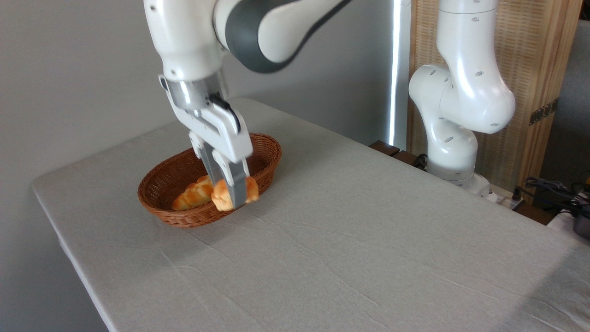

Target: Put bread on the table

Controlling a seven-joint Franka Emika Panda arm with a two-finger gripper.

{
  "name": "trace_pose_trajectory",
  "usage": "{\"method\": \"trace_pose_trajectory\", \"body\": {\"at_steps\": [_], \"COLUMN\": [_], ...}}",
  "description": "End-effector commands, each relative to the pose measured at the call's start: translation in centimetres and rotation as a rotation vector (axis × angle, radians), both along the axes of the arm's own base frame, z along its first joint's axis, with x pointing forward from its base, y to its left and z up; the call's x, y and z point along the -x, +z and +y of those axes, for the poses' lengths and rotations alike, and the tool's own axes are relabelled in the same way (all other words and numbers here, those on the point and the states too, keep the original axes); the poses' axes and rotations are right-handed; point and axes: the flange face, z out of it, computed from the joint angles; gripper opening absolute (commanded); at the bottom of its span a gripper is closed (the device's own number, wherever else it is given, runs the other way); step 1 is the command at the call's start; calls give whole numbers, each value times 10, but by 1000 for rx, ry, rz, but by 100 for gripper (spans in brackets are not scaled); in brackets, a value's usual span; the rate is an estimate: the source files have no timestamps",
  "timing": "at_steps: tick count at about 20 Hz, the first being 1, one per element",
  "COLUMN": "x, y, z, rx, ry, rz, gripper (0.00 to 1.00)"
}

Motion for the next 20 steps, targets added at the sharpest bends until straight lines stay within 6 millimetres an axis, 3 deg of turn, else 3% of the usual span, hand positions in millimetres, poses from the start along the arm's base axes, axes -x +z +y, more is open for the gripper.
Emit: {"method": "trace_pose_trajectory", "body": {"at_steps": [1, 9, 12, 14, 16, 20], "x": [-4, -9, -10, -14, -22, -17], "y": [-27, -45, -42, -27, 4, 48], "z": [4, 3, 3, 2, 0, -4], "rx": [8, 2, 2, 13, 22, 32], "ry": [-21, -24, -25, -20, -20, -22], "rz": [53, 81, 71, 35, -27, -107], "gripper": [97, 100, 100, 100, 100, 100]}}
